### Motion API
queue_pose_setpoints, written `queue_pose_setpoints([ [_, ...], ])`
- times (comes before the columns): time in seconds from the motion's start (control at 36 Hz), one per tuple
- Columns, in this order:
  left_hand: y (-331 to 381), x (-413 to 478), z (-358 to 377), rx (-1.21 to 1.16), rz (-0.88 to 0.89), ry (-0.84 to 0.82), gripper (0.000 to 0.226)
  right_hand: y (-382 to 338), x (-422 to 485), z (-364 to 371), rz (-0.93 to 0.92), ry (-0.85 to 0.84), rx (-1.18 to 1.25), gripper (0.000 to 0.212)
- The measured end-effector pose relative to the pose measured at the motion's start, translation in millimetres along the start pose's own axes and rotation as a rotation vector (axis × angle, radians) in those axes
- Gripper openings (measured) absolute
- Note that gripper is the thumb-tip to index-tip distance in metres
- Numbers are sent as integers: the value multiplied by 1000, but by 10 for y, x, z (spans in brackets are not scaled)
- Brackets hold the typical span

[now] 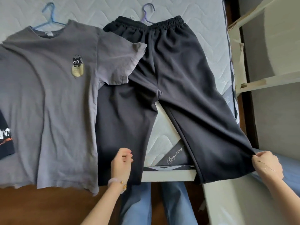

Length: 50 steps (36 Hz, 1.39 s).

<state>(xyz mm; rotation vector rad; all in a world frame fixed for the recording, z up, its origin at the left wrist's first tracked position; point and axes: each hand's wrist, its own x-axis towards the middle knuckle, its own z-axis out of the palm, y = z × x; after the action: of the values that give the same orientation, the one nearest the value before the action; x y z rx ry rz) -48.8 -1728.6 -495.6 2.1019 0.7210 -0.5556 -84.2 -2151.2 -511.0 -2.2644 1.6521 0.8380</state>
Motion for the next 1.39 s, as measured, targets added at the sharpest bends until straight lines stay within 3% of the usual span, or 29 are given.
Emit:
queue_pose_setpoints([
  [0.06, -43, 189, -275, 59, 42, 193, 15, -91, -145, -40, -86, 83, 13, 38],
  [0.11, -103, 390, -494, 136, 72, 284, 17, -239, -406, -35, -273, 182, 77, 37],
  [0.19, -198, 633, -741, 226, -20, 195, 29, -544, -935, 155, -542, 202, 179, 27],
  [0.28, -218, 729, -877, 318, -83, 73, 48, -892, -1478, 578, -661, 16, 240, 20],
  [0.39, -209, 724, -930, 355, -91, 26, 57, -1415, -2195, 1172, -552, -452, 431, 21],
  [0.44, -221, 709, -926, 358, -60, 25, 53, -1600, -2438, 1413, -454, -584, 483, 24],
  [0.58, -229, 689, -855, 344, 12, -61, 49, -1803, -2677, 1702, -257, -614, 637, 32],
  [0.75, -157, 741, -799, 249, -144, 18, 53, -1681, -2588, 1735, -217, -625, 583, 30],
  [0.86, -147, 875, -917, 132, -303, -111, 46, -1586, -2542, 1710, -230, -669, 537, 25],
  [1.0, -312, 895, -1169, 267, -246, -75, 22, -1596, -2685, 1834, -280, -750, 394, 6],
  [1.11, -460, 905, -1315, 271, -252, -34, 30, -1643, -2857, 1988, -344, -711, 325, 30],
  [1.17, -469, 923, -1351, 271, -268, -69, 35, -1652, -2897, 1986, -337, -704, 340, 31],
  [1.25, -418, 915, -1350, 290, -305, -161, 18, -1564, -2868, 1961, -329, -701, 344, 25],
  [1.33, -451, 830, -1303, 314, -361, -243, 56, -1385, -2786, 1877, -342, -656, 311, 20],
  [1.39, -487, 706, -1289, 327, -377, -231, 60, -1240, -2759, 1722, -346, -641, 297, 15],
])
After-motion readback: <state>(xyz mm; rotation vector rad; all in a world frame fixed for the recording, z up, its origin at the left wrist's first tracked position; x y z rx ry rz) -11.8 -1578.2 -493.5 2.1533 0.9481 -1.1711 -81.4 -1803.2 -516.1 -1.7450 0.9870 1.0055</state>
